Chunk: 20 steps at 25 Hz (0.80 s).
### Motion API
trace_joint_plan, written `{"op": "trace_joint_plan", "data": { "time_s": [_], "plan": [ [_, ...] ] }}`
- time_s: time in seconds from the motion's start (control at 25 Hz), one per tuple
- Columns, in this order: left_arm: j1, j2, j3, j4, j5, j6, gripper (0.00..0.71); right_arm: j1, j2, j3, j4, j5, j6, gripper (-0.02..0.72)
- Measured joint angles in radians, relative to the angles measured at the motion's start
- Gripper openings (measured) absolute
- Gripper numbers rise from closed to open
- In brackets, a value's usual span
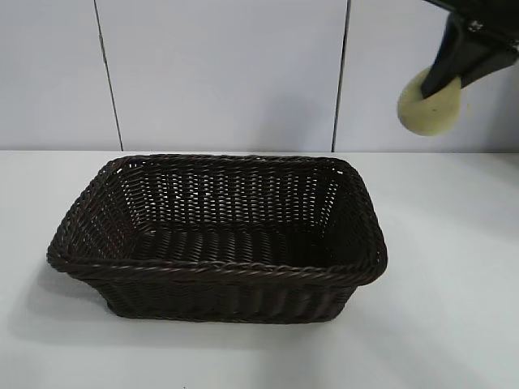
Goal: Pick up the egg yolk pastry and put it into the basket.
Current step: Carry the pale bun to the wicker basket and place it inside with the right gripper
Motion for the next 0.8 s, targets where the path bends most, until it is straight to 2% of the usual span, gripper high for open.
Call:
{"op": "trace_joint_plan", "data": {
  "time_s": [0.32, 0.52, 0.8],
  "plan": [
    [0.0, 0.0, 0.0, 0.0, 0.0, 0.0, 0.599, 0.187, 0.0, 0.0, 0.004, -0.107, 0.025, 0.024],
    [0.0, 0.0, 0.0, 0.0, 0.0, 0.0, 0.599, 0.214, 0.026, 0.0, 0.007, -0.167, 0.032, 0.024],
    [0.0, 0.0, 0.0, 0.0, 0.0, 0.0, 0.599, 0.215, 0.155, 0.0, 0.032, -0.211, 0.033, 0.024]
  ]
}}
